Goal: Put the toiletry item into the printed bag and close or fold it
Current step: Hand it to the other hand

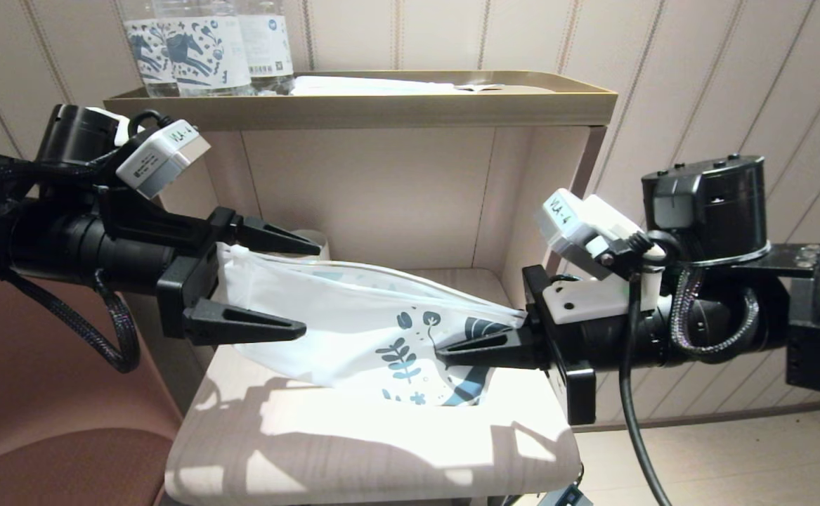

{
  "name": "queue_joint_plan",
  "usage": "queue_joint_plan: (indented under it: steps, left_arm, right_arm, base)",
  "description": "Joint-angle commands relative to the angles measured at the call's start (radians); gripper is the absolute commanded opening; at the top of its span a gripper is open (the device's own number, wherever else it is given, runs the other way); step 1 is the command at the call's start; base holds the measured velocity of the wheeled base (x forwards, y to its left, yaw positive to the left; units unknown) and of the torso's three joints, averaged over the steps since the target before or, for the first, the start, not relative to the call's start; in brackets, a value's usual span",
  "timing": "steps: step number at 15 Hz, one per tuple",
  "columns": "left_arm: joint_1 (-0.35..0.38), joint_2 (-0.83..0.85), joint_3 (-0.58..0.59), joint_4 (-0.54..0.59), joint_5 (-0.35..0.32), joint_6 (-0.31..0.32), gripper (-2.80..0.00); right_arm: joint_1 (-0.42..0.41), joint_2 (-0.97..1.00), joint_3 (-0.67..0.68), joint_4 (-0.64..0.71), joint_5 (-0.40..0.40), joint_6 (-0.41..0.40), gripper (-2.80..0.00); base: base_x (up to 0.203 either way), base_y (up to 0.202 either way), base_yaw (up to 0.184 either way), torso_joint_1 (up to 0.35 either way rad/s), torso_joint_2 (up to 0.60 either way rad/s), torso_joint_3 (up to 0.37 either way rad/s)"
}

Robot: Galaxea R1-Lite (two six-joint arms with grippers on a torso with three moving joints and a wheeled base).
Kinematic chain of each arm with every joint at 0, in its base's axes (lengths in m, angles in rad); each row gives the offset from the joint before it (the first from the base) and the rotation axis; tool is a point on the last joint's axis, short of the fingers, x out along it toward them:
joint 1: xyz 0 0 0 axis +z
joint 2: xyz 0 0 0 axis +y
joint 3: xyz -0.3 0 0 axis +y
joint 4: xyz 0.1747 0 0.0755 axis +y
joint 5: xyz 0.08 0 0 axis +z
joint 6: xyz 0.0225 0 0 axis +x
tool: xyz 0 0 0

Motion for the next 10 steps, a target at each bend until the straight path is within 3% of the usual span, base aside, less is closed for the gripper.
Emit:
queue_joint_plan:
  steps: [1,7,8,10]
  left_arm:
    - [0.000,0.005,0.002,0.001,-0.007,0.004,0.00]
    - [0.000,0.008,0.005,0.001,-0.008,0.004,0.00]
    - [0.000,0.008,0.003,0.001,-0.009,0.004,-2.80]
    - [0.000,0.004,0.008,0.000,-0.009,0.006,-2.80]
  right_arm:
    - [0.000,-0.001,0.000,-0.002,0.006,-0.002,-2.80]
    - [0.000,0.000,0.000,-0.002,0.004,-0.002,-2.80]
    - [0.000,0.000,0.000,-0.002,0.004,-0.003,-2.80]
    - [0.000,0.000,0.000,-0.002,0.004,-0.004,-2.80]
  base:
    - [0.000,0.000,0.000,0.000,0.00,0.000]
    - [0.000,0.000,0.000,0.000,0.00,0.000]
    - [0.000,0.000,0.000,0.000,0.00,0.000]
    - [0.000,0.000,0.000,0.000,0.00,0.000]
